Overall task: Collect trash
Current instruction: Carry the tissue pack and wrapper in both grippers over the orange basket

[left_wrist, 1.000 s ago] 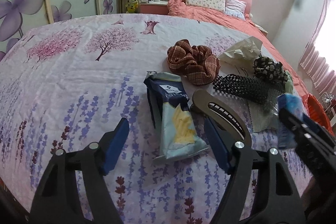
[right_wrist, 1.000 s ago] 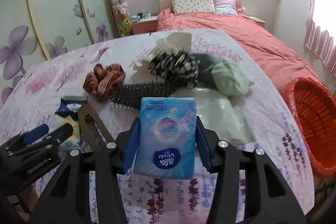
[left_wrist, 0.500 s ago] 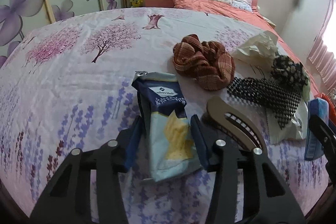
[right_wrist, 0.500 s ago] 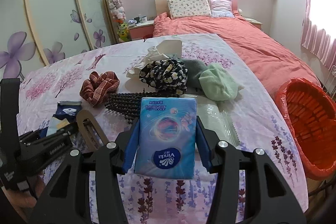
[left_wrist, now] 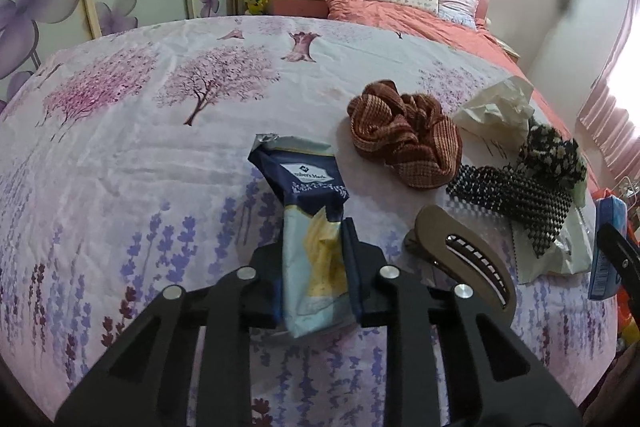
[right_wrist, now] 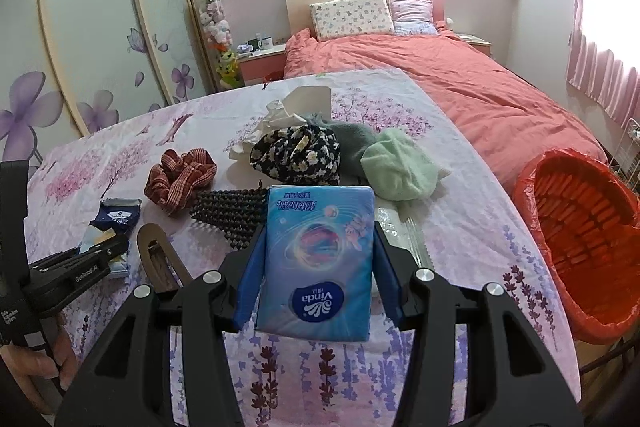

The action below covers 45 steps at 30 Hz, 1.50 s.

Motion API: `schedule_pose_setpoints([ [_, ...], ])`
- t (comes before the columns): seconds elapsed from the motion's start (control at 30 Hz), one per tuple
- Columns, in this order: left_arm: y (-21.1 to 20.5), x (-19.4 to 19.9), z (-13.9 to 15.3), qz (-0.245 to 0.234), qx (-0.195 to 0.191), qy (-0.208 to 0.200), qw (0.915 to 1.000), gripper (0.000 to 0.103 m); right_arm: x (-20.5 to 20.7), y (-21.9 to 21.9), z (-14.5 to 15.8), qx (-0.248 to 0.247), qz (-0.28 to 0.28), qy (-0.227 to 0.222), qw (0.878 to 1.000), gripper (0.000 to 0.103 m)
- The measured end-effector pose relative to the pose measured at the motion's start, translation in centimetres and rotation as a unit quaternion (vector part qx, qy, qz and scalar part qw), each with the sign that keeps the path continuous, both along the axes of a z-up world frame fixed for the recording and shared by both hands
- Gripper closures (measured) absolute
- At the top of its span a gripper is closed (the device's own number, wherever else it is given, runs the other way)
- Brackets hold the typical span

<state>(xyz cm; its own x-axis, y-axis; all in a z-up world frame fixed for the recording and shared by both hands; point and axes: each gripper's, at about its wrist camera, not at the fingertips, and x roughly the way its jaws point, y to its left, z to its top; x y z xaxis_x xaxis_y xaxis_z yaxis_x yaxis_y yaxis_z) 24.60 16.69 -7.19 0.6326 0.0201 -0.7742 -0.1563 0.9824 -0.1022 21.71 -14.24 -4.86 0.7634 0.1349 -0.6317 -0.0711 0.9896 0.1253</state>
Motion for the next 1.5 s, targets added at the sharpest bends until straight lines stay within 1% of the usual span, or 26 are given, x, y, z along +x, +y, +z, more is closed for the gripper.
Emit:
schedule_pose_setpoints([
  [0.17,0.3,-0.4,1.4,0.001,-0.001,-0.014,0.9999,0.079,-0.1,-0.5,0.6,0.005,-0.005,-0.008,1.0,0.053],
  [0.33,-0.4,-1.0,3.2,-0.005,0.001,-0.029,0.9996,0.079,-0.4,-1.2,1.2,0.01,-0.01,-0.017,1.0,0.053],
  [0.53,-2.4,-1.9,5.6,-0.027,0.002,-0.052,0.9983,0.079,-1.0,-2.3,2.4,0.015,-0.02,-0.034,0.999,0.053],
  [0.67,-4.3,-2.3,7.4,-0.048,0.003,-0.068,0.9965,0.079,-1.3,-3.2,3.4,0.019,-0.029,-0.046,0.998,0.053],
  [0.87,-7.2,-2.9,9.3,-0.078,0.004,-0.084,0.9934,0.079,-1.9,-4.8,4.5,0.023,-0.046,-0.062,0.997,0.053],
  [1.1,-10.8,-3.2,10.4,-0.115,0.0,-0.095,0.9888,0.079,-2.6,-6.5,5.2,0.027,-0.065,-0.076,0.995,0.053],
  [1.5,-17.5,-3.4,10.7,-0.181,-0.011,-0.097,0.9786,0.079,-3.5,-10.8,5.5,0.027,-0.105,-0.091,0.99,0.053],
])
